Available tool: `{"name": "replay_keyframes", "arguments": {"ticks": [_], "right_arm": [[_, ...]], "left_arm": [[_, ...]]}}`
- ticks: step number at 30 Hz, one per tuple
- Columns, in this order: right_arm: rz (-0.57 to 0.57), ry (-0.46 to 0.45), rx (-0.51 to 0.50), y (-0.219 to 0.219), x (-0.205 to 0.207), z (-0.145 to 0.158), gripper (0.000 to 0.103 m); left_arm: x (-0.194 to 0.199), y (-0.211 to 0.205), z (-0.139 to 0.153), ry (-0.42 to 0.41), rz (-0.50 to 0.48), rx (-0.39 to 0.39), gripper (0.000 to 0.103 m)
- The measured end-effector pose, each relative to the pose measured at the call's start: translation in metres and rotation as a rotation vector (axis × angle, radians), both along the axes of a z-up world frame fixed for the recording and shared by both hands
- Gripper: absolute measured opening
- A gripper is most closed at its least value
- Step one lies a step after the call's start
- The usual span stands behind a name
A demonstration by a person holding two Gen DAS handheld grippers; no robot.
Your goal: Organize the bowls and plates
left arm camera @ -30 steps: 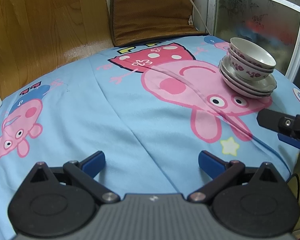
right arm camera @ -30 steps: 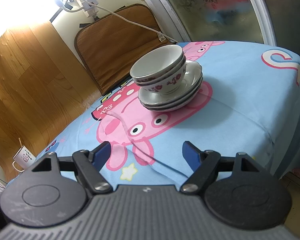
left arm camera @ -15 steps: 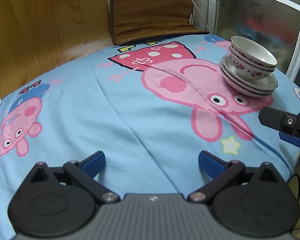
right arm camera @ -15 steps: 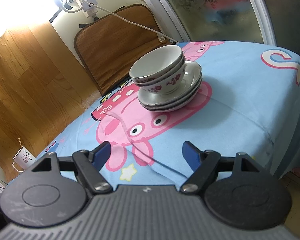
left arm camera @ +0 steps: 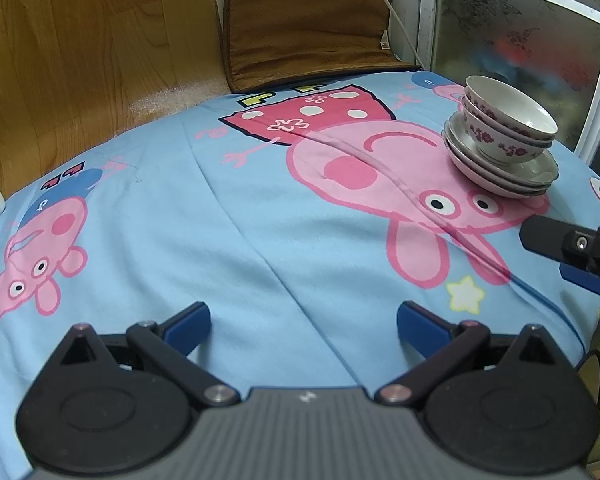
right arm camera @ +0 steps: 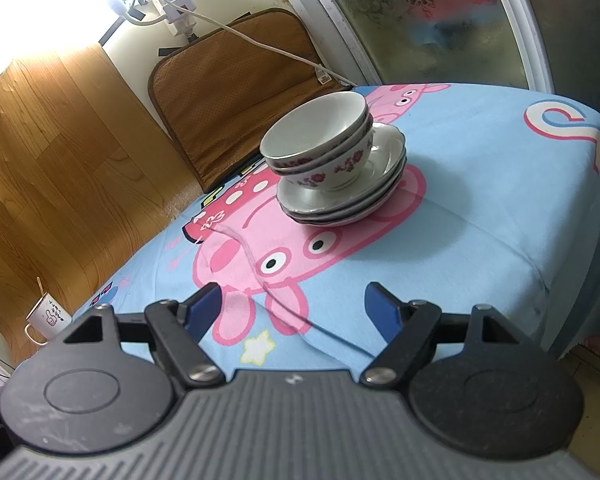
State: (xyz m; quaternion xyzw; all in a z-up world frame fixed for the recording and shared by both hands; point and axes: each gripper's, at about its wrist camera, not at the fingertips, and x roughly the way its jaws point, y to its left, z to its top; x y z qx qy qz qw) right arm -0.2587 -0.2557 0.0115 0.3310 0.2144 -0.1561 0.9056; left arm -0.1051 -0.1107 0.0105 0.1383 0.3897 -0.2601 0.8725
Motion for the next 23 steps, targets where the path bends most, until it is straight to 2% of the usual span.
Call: {"name": "replay_keyframes", "arguments": {"ticks": [14, 19, 23], "right_arm": [[-0.001, 0.002, 0.002, 0.0001, 0.0007, -0.0001, 0.081], [-0.001, 0.002, 0.002, -0.0002, 0.0007, -0.0001, 0.08], [-0.001, 0.004, 0.004, 0.0002, 0.0014, -0.001, 0.081]], "left_arm": [[0.0015, -0.001, -0.0007, 0.003, -0.004, -0.005, 0.103], [-0.0011, 0.0014, 0.002, 0.001, -0.017, -0.057, 0.103], [-0.0029, 0.0007, 0.0038, -0.014, -0.017, -0.068, 0.103]]}}
